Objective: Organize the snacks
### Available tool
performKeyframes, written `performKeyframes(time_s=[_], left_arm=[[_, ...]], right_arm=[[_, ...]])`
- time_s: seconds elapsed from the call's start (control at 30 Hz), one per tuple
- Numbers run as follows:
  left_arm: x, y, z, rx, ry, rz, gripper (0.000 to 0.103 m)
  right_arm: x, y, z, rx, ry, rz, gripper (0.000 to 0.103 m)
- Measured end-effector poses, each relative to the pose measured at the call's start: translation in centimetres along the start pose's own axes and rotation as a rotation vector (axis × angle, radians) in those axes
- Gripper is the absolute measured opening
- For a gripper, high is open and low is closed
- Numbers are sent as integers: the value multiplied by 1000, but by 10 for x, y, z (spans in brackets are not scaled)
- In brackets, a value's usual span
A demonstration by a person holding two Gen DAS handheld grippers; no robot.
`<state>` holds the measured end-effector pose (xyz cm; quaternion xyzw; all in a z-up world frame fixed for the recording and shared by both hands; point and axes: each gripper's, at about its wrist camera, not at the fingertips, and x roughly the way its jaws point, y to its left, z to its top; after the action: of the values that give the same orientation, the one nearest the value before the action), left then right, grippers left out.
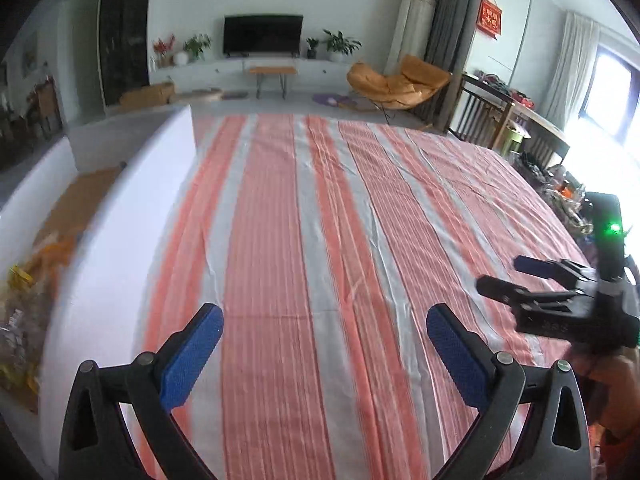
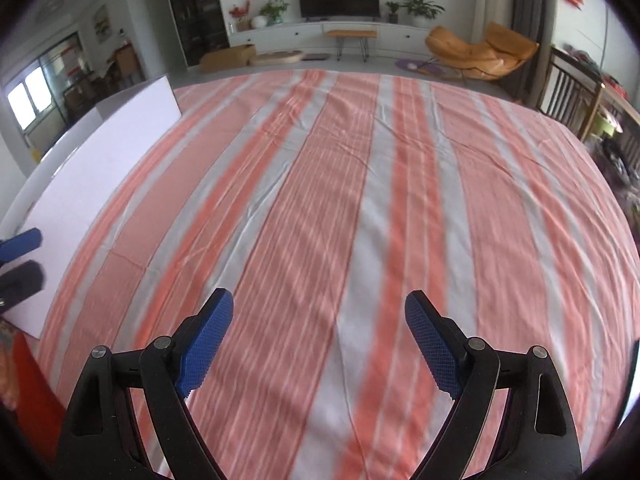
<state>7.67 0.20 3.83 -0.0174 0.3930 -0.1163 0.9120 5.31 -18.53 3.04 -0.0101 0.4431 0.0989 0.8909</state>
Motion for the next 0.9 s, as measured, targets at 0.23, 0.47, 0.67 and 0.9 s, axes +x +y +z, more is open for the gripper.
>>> performKeyframes(time_s=[0.23,0.47,0.67,0.9], left_arm=[[-51,42,9,-52,-94,197,101],[-83,70,-4,-12,-147,381,102],[-79,76,-17,-22,-147,412,102],[-89,75,-18,-47,-173,494,102]], right_arm=[[-19,34,8,-31,-44,80,90],[-26,105,17,-121,-72,185,90],[-25,133,14,-169,-59,200,90],[-47,132,9,-161,-141,140,90]])
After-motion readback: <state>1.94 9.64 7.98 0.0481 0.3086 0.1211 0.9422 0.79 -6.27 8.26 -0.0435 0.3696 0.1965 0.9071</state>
